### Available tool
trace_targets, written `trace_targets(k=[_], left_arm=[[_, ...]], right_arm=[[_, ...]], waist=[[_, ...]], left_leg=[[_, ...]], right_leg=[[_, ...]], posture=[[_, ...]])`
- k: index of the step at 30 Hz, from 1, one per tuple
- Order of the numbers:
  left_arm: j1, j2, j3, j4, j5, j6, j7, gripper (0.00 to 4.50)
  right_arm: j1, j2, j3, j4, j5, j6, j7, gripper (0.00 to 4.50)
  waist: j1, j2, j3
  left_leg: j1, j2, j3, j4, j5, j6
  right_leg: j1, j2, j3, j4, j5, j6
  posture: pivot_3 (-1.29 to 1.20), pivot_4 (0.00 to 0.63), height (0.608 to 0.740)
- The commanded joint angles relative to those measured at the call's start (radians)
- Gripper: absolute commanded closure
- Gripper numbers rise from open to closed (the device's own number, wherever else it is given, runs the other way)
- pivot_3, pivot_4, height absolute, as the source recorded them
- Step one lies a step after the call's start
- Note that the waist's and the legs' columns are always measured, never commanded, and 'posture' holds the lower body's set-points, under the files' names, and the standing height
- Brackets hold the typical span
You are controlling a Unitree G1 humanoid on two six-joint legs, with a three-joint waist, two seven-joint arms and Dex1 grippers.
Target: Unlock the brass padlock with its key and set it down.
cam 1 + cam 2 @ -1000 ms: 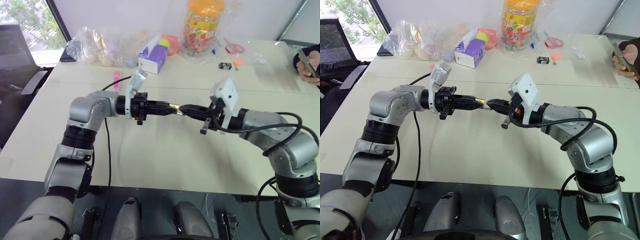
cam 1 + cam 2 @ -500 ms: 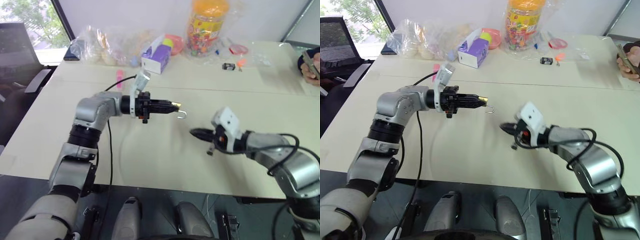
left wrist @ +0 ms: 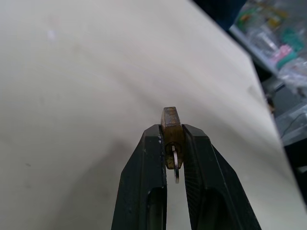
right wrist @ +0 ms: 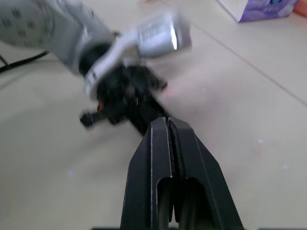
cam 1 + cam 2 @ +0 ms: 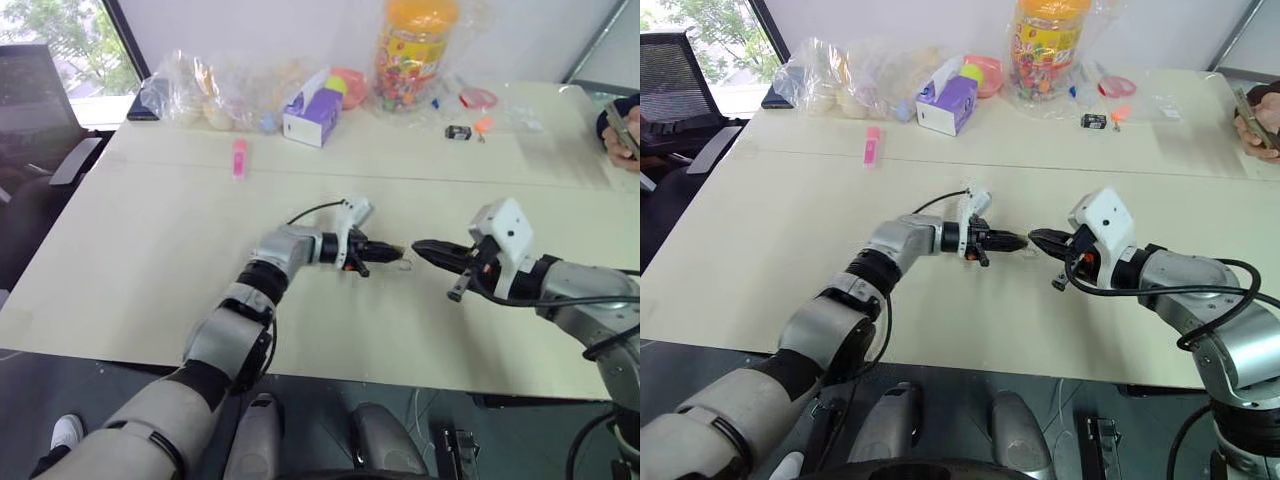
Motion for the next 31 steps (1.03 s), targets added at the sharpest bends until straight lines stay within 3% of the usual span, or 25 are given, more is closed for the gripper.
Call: trace_targets(k=[1, 6, 9, 17, 25, 31], left_arm=[[-0.033, -0.002, 0.019, 0.064, 0.049, -0.05, 0.038, 2.68], [-0.036, 0.026, 0.026, 0.073, 0.074, -0.102, 0.012, 0.87], [-0.038, 0.059, 0.032, 0.052, 0.086, -0.148, 0.001, 0.02], [-0.003, 0.19, 0.043, -0.136, 0.097, -0.27, -0.086, 0.02], [0.24, 0.43, 0.043, -0.682, 0.001, -0.079, -0.271, 0.02], [0.356, 0.553, 0.056, -0.93, -0.068, 0.038, -0.309, 0.02]], right_arm=[[-0.018, -0.018, -0.036, -0.06, 0.035, 0.021, -0.014, 4.5], [0.006, -0.05, -0.021, -0.088, 0.032, 0.027, 0.001, 4.5], [0.028, -0.069, -0.014, -0.088, 0.024, 0.016, 0.012, 4.5], [0.083, -0.131, -0.024, -0.058, -0.013, -0.03, 0.072, 4.5], [0.165, -0.23, -0.06, -0.033, -0.065, -0.095, 0.171, 4.5], [0.174, -0.261, -0.075, -0.007, -0.095, -0.124, 0.207, 4.5]], waist=[[0.004, 0.0, 0.0], [0.002, 0.0, 0.0], [-0.003, 0.0, 0.0], [0.004, 0.0, 0.0], [0.005, 0.001, -0.001], [0.008, 0.001, -0.001]], left_leg=[[0.0, 0.0, 0.0, 0.0, 0.0, 0.0], [0.003, 0.0, 0.0, 0.002, 0.0, 0.0], [0.004, 0.0, 0.0, 0.001, 0.0, 0.0], [0.003, 0.0, 0.0, 0.0, 0.0, 0.0], [0.0, 0.001, 0.0, 0.001, 0.0, 0.0], [0.001, 0.001, 0.0, 0.002, 0.0, 0.0]], right_leg=[[0.0, 0.0, 0.0, 0.0, 0.0, 0.0], [0.003, 0.0, 0.0, 0.001, 0.0, 0.0], [0.004, 0.0, 0.0, 0.001, 0.0, 0.0], [0.002, 0.0, 0.0, 0.0, 0.0, 0.0], [0.001, 0.0, 0.0, 0.0, 0.0, 0.0], [0.003, 0.0, 0.0, 0.0, 0.0, 0.0]], posture=[[0.0, 0.15, 0.74], [0.0, 0.15, 0.74], [0.0, 0.15, 0.74], [0.0, 0.15, 0.74], [0.0, 0.15, 0.74], [0.0, 0.15, 0.74]])
